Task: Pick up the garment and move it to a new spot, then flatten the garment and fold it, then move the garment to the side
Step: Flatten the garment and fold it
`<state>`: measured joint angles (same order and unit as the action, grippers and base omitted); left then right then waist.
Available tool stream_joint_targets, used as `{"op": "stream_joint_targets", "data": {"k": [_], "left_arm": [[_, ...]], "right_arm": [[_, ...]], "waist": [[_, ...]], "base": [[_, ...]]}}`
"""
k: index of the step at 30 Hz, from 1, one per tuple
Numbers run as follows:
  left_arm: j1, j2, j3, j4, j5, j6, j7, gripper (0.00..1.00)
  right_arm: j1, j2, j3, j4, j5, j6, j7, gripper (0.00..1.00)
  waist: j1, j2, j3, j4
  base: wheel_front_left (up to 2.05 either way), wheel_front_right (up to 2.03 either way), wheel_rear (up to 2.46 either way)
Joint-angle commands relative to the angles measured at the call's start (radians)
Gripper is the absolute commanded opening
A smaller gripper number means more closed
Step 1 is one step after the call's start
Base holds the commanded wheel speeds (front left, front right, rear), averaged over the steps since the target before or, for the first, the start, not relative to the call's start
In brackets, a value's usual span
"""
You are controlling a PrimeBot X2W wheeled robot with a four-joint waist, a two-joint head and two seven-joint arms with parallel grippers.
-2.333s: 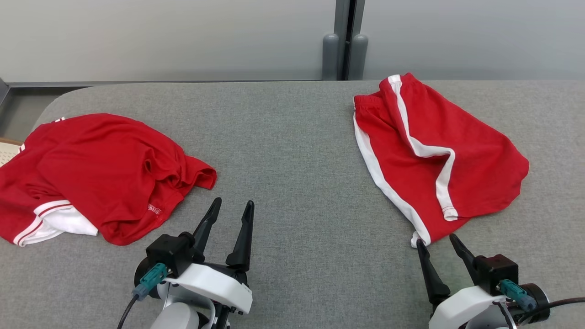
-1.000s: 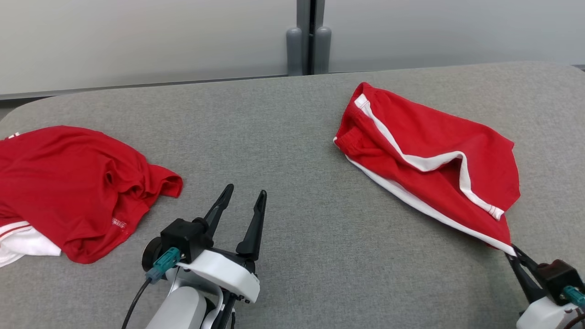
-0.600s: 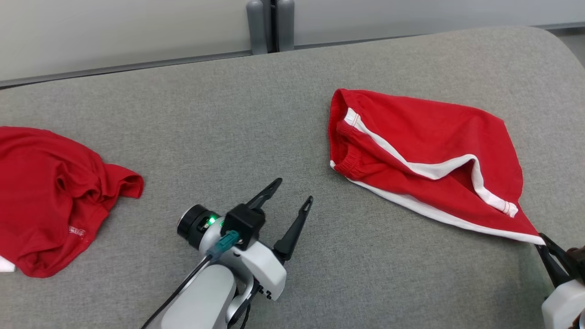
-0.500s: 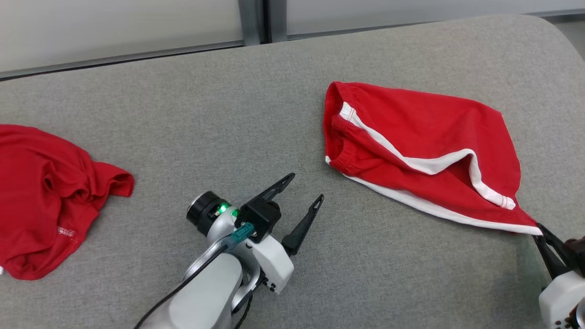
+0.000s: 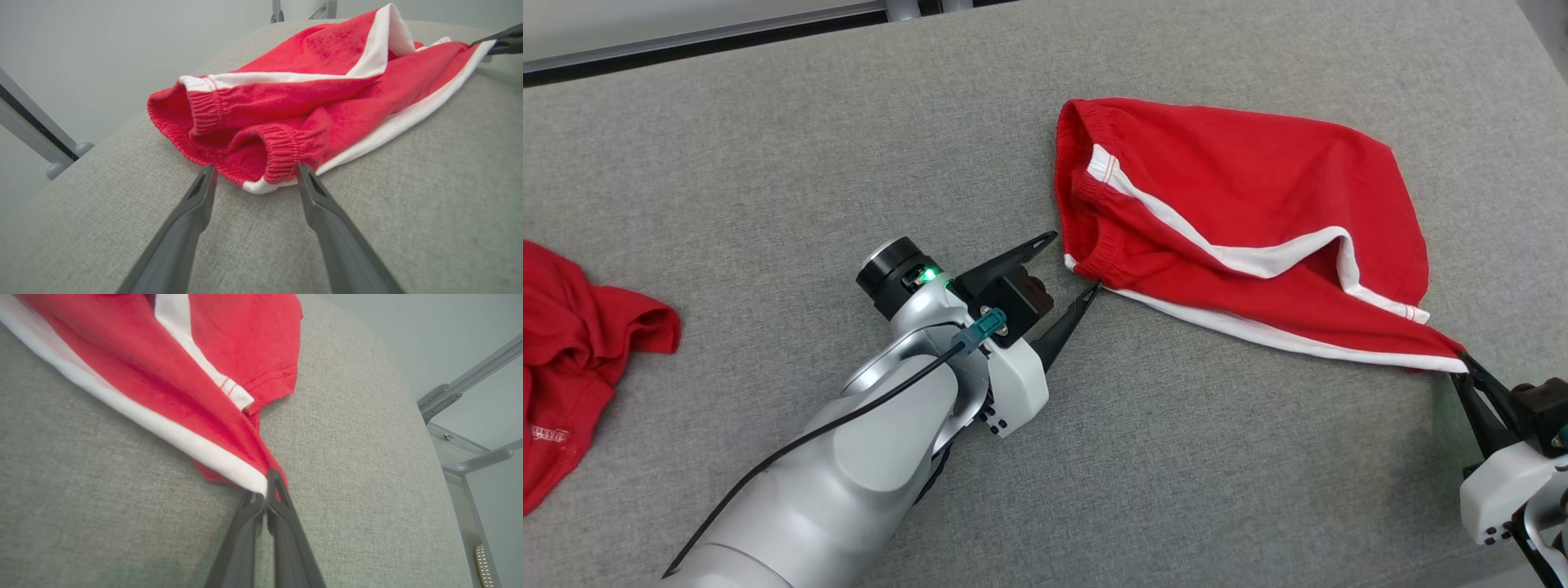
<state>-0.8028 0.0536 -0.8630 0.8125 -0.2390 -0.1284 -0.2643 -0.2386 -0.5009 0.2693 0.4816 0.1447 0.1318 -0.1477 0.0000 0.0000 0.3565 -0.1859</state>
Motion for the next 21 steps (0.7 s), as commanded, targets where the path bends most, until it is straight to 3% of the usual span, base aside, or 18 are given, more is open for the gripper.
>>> {"op": "stream_joint_targets", "data": {"k": [1,11,12,13,14,15,16,21], "left_arm": [[-0.023,0.009,-0.007,0.007,-0.009,-0.003,0.0,1.0],[-0.058,0.018,-0.084,0.028,-0.069,-0.002,0.0,1.0],[-0.061,0.02,-0.093,0.029,-0.074,-0.002,0.0,0.83],[-0.063,0.02,-0.106,0.029,-0.082,-0.002,0.0,0.46],[-0.066,0.02,-0.115,0.028,-0.089,-0.002,0.0,0.34],[-0.064,0.018,-0.124,0.024,-0.105,-0.002,0.0,0.12],[-0.059,0.017,-0.131,0.017,-0.125,-0.002,0.0,0.0],[-0.074,0.028,-0.171,0.005,-0.18,-0.002,0.0,0.0]], "right_arm": [[-0.011,0.003,-0.004,0.01,-0.001,-0.002,-0.01,0.0],[-0.032,0.025,-0.007,0.047,-0.008,-0.002,-0.035,0.0],[-0.034,0.025,-0.008,0.05,-0.007,-0.002,-0.039,0.0],[-0.038,0.025,-0.008,0.054,-0.008,-0.002,-0.041,0.0],[-0.042,0.026,-0.008,0.056,-0.008,-0.002,-0.039,0.0],[-0.046,0.027,-0.007,0.058,-0.009,-0.002,-0.04,0.0],[-0.048,0.028,-0.007,0.06,-0.009,-0.002,-0.041,0.0],[-0.053,0.022,-0.011,0.063,-0.012,-0.002,-0.049,0.0]], "waist": [[0.0,0.0,0.008,-0.01],[0.0,0.0,0.016,-0.02],[0.0,0.0,0.016,-0.019],[0.0,0.0,0.016,-0.018],[0.0,0.0,0.016,-0.017],[0.0,0.0,0.015,-0.016],[0.0,0.0,0.014,-0.015],[0.0,0.0,0.01,-0.004]], "base": [[0.0,0.0,0.0],[0.0,0.0,0.0],[0.0,0.0,0.0],[0.0,0.0,0.0],[0.0,0.0,0.0],[0.0,0.0,0.0],[0.0,0.0,0.0],[0.0,0.0,0.0]]}}
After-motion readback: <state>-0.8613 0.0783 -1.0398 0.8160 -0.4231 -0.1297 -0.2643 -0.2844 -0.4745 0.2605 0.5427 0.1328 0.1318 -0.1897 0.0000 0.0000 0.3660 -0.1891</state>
